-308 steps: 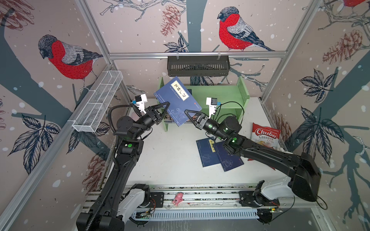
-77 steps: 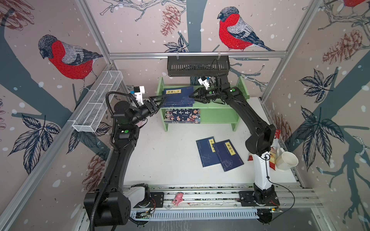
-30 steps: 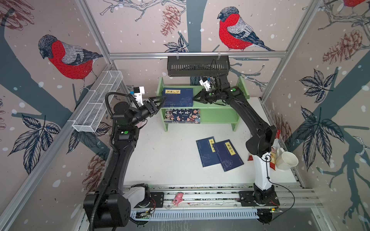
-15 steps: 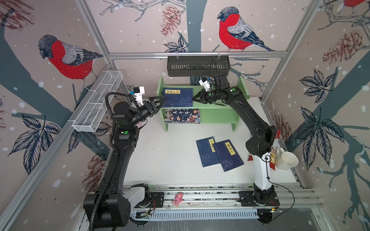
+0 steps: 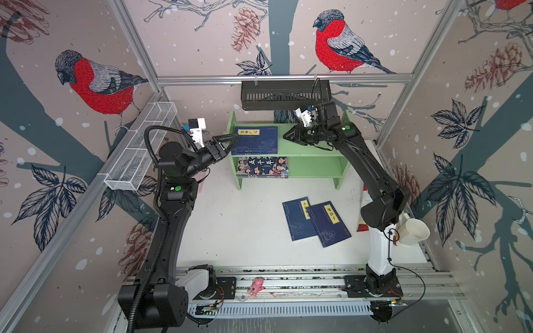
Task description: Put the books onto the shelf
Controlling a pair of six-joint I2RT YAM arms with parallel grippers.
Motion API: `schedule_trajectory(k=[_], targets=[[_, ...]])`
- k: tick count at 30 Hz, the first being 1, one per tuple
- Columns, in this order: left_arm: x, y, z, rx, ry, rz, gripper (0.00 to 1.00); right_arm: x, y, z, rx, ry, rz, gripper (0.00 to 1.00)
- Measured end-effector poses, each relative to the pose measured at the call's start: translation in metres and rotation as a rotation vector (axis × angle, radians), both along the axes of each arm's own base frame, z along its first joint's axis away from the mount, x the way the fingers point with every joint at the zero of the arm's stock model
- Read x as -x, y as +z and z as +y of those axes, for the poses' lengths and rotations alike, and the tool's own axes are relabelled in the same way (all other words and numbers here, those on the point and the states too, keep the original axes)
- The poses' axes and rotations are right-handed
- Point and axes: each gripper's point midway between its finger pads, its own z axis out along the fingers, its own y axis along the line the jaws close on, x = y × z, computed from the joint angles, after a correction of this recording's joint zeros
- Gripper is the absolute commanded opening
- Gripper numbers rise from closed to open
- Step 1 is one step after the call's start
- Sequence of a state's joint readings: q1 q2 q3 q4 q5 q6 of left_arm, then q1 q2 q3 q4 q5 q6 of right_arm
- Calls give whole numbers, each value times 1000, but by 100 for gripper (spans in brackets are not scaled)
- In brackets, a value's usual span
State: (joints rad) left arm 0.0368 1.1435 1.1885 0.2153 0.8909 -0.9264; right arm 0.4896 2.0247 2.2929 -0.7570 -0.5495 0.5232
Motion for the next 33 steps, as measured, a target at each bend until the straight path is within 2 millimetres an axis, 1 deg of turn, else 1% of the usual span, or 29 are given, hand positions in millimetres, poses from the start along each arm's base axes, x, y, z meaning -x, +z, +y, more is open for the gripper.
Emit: schedule_trajectory(k=[2, 4, 5, 7, 9, 11, 13, 15, 16, 17, 18, 20, 21, 22, 24, 25, 26, 28, 31, 33], targets=[[3, 8, 2, -59, 27, -50, 72, 13, 13, -1, 26, -12, -55, 35], [7, 7, 3, -116, 46, -72, 73, 33, 25, -2, 62, -30, -118, 40], [10, 1, 3, -141, 47, -66, 74, 46, 29, 0, 80, -33, -144, 42], [14, -15, 3, -184, 45, -30, 76, 78, 36, 5, 115, -29, -209, 43], [18, -37, 3, -212, 36, 31, 78, 113, 33, 9, 148, -13, -261, 44], [23, -62, 1, -221, 12, 103, 79, 149, 21, 10, 178, -3, -292, 47], [31, -93, -2, -214, -25, 197, 80, 191, 3, 7, 213, 12, -323, 48], [41, -116, -7, -206, -59, 266, 85, 223, -13, 4, 205, 28, -326, 50], [47, -125, -10, -205, -73, 285, 86, 237, -25, -2, 203, 22, -317, 52], [51, -131, -13, -205, -85, 298, 86, 244, -35, -7, 206, 10, -310, 53], [56, -139, -17, -209, -99, 313, 86, 252, -50, -11, 209, -3, -295, 53], [65, -152, -25, -218, -124, 332, 86, 259, -86, -19, 245, -37, -247, 57], [70, -159, -30, -224, -141, 341, 86, 261, -110, -25, 277, -59, -211, 61], [75, -166, -35, -230, -156, 349, 86, 261, -134, -35, 310, -96, -169, 65], [81, -180, -43, -238, -182, 364, 86, 257, -165, -56, 351, -188, -112, 71], [83, -188, -45, -240, -188, 380, 86, 253, -179, -69, 363, -241, -86, 72], [84, -195, -47, -245, -186, 390, 86, 249, -188, -80, 364, -286, -66, 72], [86, -205, -51, -252, -196, 406, 86, 235, -205, -111, 356, -413, -23, 74], [89, -210, -56, -252, -209, 414, 86, 212, -224, -163, 331, -604, 29, 75], [90, -211, -59, -254, -219, 404, 86, 203, -235, -195, 294, -709, 76, 75]])
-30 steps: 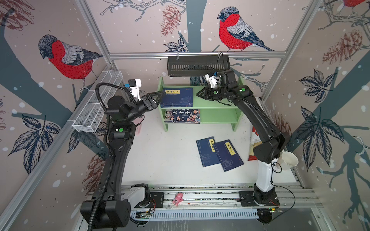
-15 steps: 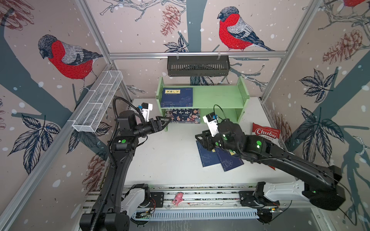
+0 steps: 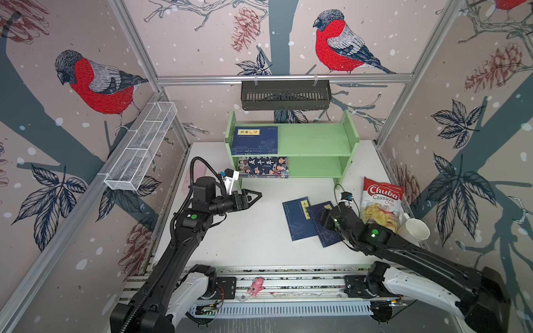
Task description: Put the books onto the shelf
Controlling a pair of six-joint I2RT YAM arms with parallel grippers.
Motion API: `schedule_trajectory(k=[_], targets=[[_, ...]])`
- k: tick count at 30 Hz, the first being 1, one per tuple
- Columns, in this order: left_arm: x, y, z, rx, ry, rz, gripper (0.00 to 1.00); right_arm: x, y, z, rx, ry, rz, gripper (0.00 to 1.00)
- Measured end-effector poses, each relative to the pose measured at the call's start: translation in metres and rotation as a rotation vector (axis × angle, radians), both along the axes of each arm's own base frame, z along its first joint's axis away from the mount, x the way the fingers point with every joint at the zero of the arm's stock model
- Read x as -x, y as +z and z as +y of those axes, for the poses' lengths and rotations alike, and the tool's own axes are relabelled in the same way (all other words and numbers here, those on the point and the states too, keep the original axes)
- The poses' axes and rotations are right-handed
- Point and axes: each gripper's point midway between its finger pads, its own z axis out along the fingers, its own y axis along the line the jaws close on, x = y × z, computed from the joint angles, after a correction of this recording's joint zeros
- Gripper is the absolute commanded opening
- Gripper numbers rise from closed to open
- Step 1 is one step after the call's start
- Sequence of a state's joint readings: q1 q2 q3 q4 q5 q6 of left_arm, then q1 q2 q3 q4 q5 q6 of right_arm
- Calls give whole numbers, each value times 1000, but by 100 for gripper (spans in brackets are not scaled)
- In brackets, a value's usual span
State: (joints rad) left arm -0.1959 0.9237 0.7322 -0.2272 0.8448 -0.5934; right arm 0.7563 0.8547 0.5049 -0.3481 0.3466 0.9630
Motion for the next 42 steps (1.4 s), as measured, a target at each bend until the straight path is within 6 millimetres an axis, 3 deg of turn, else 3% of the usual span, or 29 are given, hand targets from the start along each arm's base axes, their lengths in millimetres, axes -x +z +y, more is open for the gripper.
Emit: schedule_trajectory(k=[3, 7, 16, 21, 34, 42], targets=[[4, -3, -6, -1, -26, -6, 86, -10, -6, -33, -44, -113, 5, 78], [17, -11, -13, 4, -69, -3, 86, -24, -17, -56, -81, -172, 46, 79], [28, -23, -20, 1, -113, -14, 86, -44, -40, -62, -78, -112, 193, 79], [31, -37, -20, -3, -112, 19, 86, -42, -64, -67, -77, -89, 280, 79], [34, -55, -23, 8, -108, 92, 85, -27, -79, -44, -142, 46, 366, 78], [37, -65, -39, -17, -178, 99, 84, -17, -84, -18, -125, 155, 418, 78]])
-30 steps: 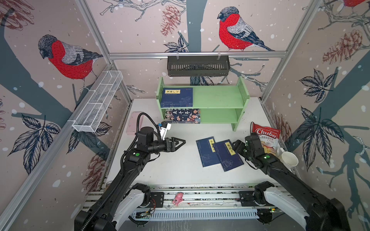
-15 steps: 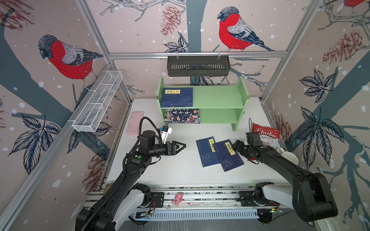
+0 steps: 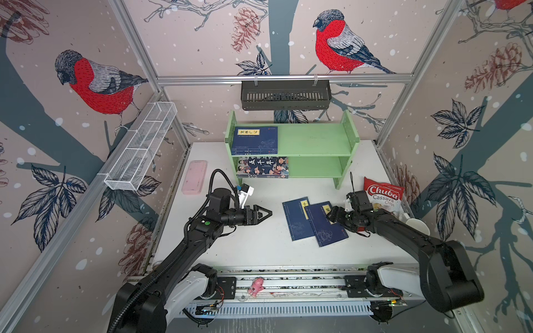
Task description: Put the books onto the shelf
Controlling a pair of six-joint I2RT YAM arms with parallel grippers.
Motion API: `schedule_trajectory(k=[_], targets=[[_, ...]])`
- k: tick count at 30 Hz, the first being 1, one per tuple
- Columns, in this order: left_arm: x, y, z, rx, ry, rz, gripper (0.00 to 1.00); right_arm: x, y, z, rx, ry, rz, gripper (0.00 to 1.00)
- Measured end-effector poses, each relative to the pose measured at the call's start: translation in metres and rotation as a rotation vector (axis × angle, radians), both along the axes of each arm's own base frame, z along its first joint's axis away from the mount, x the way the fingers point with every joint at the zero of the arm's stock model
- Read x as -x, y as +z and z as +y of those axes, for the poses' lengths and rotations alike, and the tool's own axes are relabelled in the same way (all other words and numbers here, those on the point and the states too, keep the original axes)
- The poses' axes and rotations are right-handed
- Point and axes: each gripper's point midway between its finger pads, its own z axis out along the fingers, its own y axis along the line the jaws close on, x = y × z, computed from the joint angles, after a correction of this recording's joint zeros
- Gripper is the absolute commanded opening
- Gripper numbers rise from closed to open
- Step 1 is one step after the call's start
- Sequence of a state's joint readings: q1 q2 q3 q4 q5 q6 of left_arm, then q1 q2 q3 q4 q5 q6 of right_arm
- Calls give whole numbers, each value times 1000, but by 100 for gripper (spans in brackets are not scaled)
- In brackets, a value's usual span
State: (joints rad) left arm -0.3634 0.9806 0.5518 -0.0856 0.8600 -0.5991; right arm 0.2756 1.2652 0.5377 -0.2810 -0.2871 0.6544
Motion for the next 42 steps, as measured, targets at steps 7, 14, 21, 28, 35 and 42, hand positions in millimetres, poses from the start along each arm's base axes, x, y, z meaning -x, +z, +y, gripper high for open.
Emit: schedule_trajectory(k=[7, 14, 21, 28, 35, 42], targets=[[1, -7, -17, -23, -64, -36, 83, 8, 4, 46, 15, 141, -2, 77], [1, -20, -34, -55, -119, -67, 80, 10, 24, 59, 25, 142, -81, 78], [-3, -31, -57, -57, -171, -82, 77, 10, 15, 17, -10, -27, -118, 75], [-4, -48, -81, -59, -225, -74, 74, 8, 27, 28, -129, 5, -152, 69], [-11, -69, -93, -85, -241, -18, 73, 4, 21, 33, -124, 45, -130, 53], [-16, -81, -98, -84, -221, 30, 73, 1, 14, 45, -77, 114, -124, 44]])
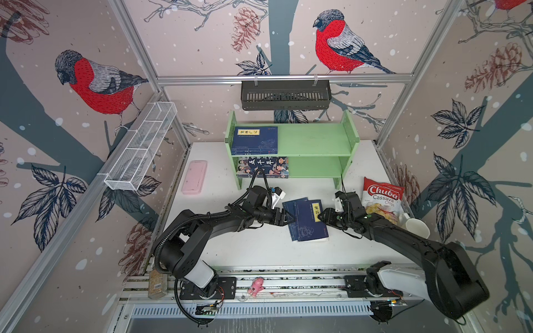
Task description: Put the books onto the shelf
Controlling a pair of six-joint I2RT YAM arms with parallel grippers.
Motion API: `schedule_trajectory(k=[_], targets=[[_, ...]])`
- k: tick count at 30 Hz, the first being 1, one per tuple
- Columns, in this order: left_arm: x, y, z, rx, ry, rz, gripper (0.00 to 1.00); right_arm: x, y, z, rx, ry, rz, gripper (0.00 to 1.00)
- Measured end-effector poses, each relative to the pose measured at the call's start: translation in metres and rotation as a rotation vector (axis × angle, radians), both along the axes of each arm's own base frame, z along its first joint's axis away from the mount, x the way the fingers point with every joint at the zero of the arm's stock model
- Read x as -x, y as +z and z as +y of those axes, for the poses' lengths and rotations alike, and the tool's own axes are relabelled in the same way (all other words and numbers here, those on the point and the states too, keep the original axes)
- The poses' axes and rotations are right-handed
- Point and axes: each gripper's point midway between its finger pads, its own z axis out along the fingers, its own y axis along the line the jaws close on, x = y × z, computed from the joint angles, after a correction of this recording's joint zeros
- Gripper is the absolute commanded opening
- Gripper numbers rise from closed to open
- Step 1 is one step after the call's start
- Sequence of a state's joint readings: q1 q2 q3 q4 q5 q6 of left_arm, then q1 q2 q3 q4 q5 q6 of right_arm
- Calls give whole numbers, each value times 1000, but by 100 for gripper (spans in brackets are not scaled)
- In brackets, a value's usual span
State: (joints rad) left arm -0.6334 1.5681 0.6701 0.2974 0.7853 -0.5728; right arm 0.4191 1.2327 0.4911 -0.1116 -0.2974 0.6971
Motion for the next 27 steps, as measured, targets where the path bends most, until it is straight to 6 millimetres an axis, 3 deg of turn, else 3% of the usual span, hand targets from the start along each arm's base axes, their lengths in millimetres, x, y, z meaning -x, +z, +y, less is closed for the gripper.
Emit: schedule_trajectory(k=[6, 19, 27], targets=[[-2, -7, -1, -9, 4, 14, 73, -4, -10, 11, 78, 52, 7, 37], [-8, -28, 17, -127, 109, 11, 73, 9, 1, 50, 91, 158, -49, 36], [-3, -50, 29, -194, 145, 39, 75, 14, -8, 61, 83, 169, -25, 36]])
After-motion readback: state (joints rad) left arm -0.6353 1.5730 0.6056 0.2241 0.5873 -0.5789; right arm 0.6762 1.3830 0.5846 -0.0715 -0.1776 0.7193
